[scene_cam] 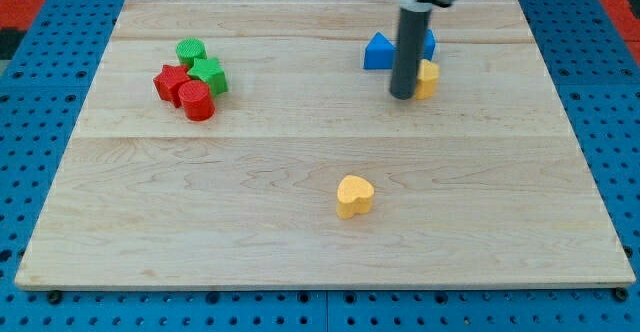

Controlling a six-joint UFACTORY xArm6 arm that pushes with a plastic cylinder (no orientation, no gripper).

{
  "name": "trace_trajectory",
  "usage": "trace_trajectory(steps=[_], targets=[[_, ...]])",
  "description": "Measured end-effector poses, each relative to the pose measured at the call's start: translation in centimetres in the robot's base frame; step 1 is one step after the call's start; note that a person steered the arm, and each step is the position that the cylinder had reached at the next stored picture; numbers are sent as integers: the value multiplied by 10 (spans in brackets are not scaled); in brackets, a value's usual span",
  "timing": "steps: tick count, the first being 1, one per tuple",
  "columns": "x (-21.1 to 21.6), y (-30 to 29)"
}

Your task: Move your arm towards the bottom center

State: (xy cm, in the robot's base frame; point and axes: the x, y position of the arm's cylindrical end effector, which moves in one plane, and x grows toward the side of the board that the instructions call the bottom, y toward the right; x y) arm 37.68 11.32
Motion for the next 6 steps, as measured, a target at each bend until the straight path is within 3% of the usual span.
trace_trajectory(steps=[2, 3, 5, 6], targets=[[-17, 32], [29, 43], [184, 15], [206, -52]])
